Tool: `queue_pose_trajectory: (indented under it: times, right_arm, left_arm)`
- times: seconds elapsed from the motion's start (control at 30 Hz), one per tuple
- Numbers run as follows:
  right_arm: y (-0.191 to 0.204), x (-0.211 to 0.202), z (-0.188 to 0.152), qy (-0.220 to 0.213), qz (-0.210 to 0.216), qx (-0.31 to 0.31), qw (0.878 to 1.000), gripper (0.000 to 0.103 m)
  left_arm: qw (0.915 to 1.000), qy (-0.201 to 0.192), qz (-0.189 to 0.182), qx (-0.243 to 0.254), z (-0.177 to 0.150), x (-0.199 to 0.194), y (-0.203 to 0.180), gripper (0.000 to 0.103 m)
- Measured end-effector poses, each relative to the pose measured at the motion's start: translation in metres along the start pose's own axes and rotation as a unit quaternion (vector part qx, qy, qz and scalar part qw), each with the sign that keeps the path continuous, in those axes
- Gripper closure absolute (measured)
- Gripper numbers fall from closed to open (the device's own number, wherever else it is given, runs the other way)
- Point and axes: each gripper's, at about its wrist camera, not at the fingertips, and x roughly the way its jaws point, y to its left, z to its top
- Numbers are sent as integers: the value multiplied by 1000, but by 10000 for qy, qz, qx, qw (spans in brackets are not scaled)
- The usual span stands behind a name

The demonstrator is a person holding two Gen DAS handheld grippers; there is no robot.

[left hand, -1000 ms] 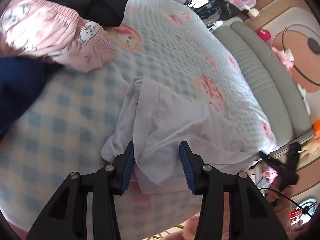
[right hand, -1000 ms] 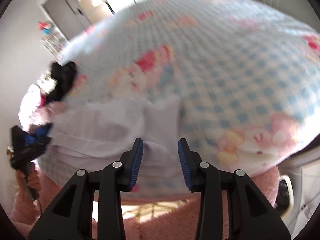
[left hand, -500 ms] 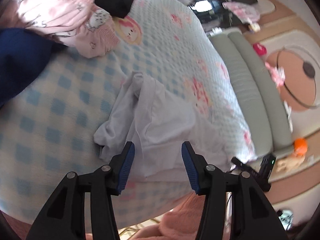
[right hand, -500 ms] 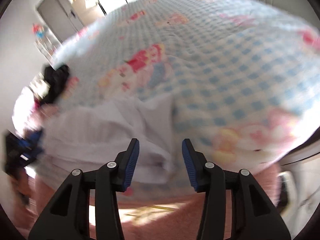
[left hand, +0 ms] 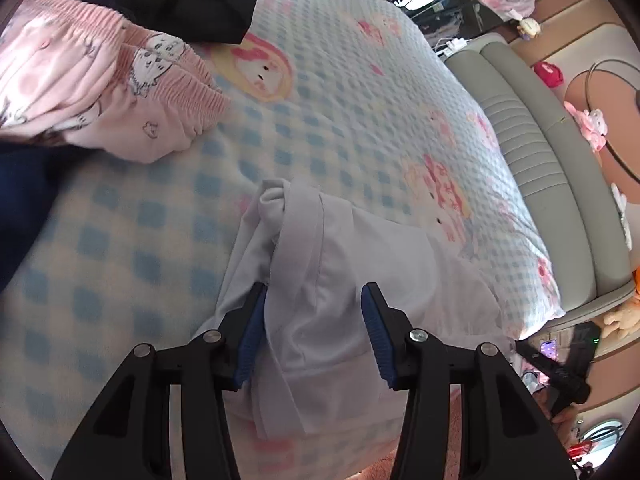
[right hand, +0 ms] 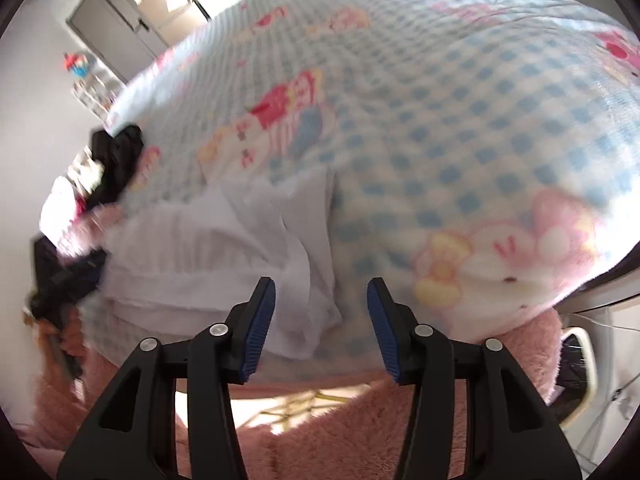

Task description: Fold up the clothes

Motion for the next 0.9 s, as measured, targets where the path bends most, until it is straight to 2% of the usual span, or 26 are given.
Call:
queue_pose_trajectory:
  times: [0.07,0.1,0.2,0.33,0.4,0.5,0.6,0.67,0.7,0.77,0.8,0.9]
  right_arm:
    - [-2,-5,10,-159,203,128,9996,51]
    - [1,2,14,-141,85,47,9999,51]
    - [9,29,14,198,-304,-101,9993,51]
    - [14,47,0,519,-125,-222,9983,51]
    - [21,53,-6,620,-506,-580,9951,51]
    - [37,59,-29,738,-1368,-1617,9745,51]
    - [44,51,-43,650,-1564,-1854,9680,51]
    - [43,40,-42,486,-1516,-1752,9716,51]
    - [39,31,-39,331,-1402,-1614,9763,51]
    - [31,22,-28,92,-980,-1235,9875,51]
    - [21,21,-21,36,-694,-901,9935,51]
    - [6,48,-8,417,221,-58,9989,52]
  left_arm:
    - [9999,-47,126,23,4,3,-2,56]
    - [9998,-71,189,34,5,4,-3,71]
    - [9992,-138,373,75,11,9,-6,86]
    - [9974,-193,624,300,21,16,-15,87]
    - [9972,-216,655,304,27,13,-14,86]
    - [9981,-186,534,229,29,5,-9,82]
    - [9992,-72,258,310,17,-11,-3,75]
    - [9993,27,31,362,4,-22,2,74]
    - [9994,67,-53,331,-2,-25,4,70]
    - [9994,153,-160,249,-10,-24,8,55]
    - [9994,198,-191,201,-13,-22,11,55]
    - [9994,285,-162,118,-18,-16,13,57]
